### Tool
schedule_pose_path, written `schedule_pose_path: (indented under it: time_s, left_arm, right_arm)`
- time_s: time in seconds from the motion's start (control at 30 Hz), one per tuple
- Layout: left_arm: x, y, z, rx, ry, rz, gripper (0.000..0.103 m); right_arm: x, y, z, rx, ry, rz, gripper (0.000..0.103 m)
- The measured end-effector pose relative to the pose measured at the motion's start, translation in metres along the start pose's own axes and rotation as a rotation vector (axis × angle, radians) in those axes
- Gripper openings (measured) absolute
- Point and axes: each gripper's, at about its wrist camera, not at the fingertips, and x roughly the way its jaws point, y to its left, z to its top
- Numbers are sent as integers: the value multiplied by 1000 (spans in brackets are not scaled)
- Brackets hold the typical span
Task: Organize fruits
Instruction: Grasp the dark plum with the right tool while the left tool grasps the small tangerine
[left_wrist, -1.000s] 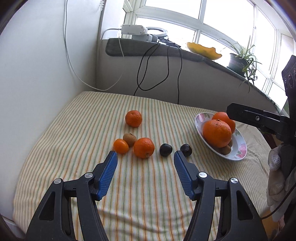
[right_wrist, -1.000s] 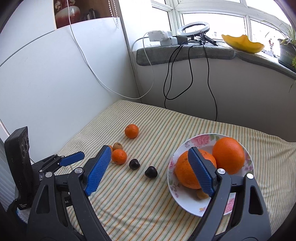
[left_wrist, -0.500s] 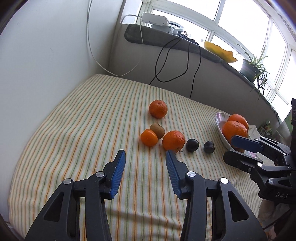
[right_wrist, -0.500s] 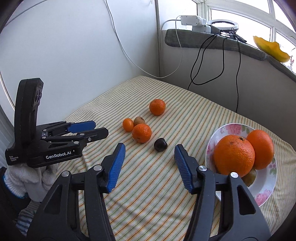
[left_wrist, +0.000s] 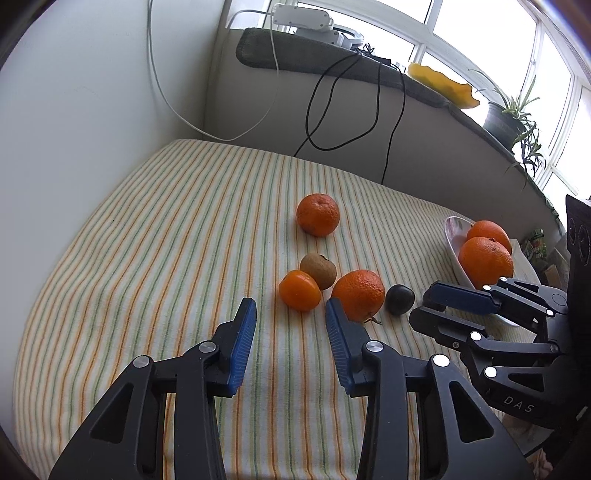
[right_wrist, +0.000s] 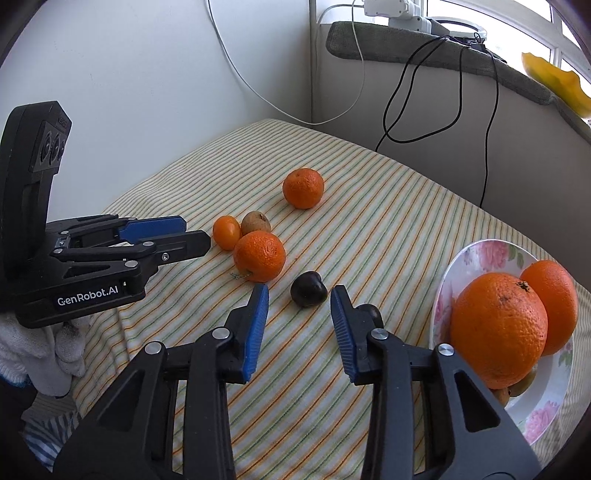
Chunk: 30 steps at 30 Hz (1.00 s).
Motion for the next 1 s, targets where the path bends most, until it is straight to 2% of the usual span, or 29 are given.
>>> schedule_pose_path:
  time_s: [0.53,0.8,1.0]
  left_arm:
    - [25,-1,9,20,61,7,37]
    - [30,-1,9,26,66,-7,27]
    - [29,-1,9,24,60,-9,26]
  right_arm:
    - [21,0,3,-48,43,-25,35]
    - [29,-2,5,-38,59,-22,26]
    - [30,-2,5,-38,57,-23,25]
